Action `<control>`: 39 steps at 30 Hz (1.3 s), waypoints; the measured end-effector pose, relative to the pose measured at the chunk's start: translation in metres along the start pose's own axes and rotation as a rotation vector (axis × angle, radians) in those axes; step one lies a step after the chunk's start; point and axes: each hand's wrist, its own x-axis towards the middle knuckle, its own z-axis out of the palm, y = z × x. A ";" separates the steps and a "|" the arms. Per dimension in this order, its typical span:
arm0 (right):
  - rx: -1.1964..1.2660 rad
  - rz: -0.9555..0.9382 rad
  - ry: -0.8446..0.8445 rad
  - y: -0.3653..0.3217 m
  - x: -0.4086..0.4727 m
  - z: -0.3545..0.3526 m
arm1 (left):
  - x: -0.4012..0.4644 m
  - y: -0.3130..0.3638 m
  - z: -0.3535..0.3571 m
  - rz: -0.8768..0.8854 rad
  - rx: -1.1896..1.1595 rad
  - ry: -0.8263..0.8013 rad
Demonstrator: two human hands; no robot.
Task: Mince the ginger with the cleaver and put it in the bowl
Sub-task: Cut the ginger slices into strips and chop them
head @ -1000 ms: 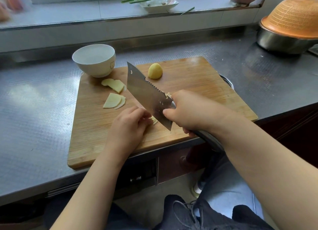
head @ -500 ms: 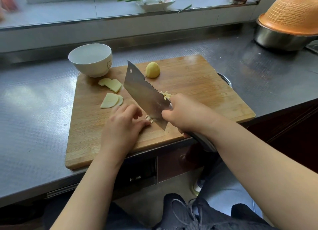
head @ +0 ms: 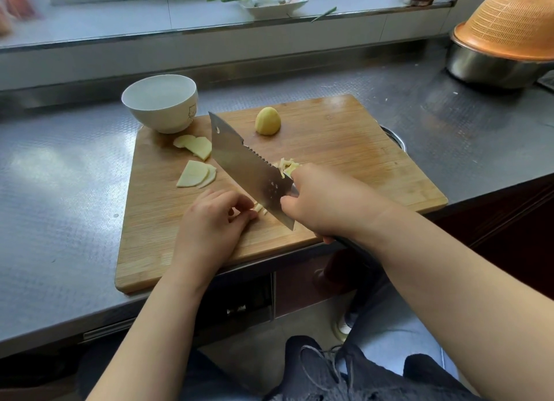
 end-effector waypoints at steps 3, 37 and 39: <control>-0.003 0.008 -0.042 0.000 0.003 0.003 | 0.001 0.001 0.001 -0.002 -0.002 -0.003; 0.583 0.019 -0.160 0.046 0.003 -0.011 | 0.017 0.014 0.000 0.125 0.192 0.254; 0.532 -0.004 -0.199 0.047 0.002 -0.011 | 0.017 0.007 0.002 0.082 0.195 0.256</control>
